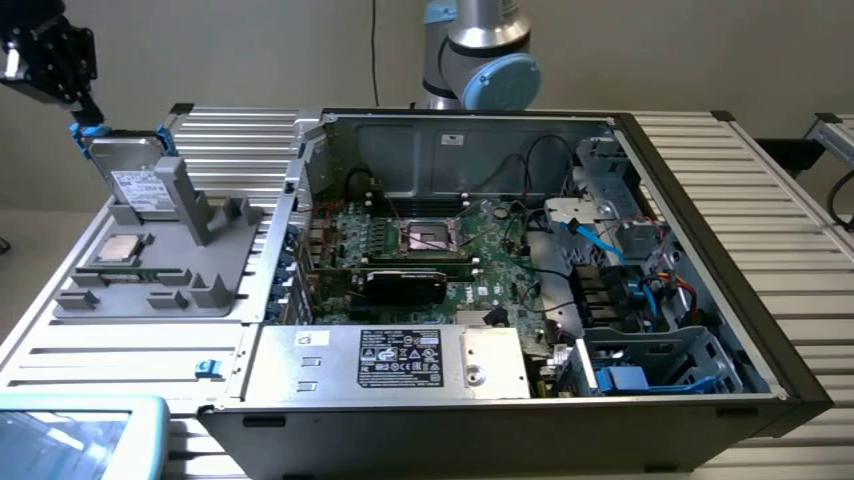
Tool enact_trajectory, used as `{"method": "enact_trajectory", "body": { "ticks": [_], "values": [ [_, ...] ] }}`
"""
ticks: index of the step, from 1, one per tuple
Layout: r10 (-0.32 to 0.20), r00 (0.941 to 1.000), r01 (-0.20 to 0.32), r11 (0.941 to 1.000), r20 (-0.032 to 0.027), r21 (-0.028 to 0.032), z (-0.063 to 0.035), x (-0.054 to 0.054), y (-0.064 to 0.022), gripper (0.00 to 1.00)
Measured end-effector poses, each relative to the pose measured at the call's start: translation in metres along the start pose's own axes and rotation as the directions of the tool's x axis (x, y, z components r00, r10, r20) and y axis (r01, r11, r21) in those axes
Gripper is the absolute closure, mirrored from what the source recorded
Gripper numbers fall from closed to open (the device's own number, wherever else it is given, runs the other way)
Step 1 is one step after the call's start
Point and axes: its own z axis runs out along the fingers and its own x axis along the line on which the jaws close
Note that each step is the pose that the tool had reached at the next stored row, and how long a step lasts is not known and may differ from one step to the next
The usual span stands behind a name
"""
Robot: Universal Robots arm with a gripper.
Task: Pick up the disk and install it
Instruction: 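Pick up the disk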
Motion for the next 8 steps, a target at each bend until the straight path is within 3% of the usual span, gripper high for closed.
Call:
{"method": "enact_trajectory", "body": {
  "ticks": [1,5,8],
  "values": [
    [0.0,1.0,0.0,1.0,0.0,0.0004,0.0,0.0,0.0,0.82],
    [0.0,1.0,0.0,1.0,0.0001,0.0027,0.0001,0.0,0.0,0.82],
    [0.001,1.0,-0.001,1.0,0.0002,0.0045,0.0001,0.0,0.0,0.73]
  ]
}}
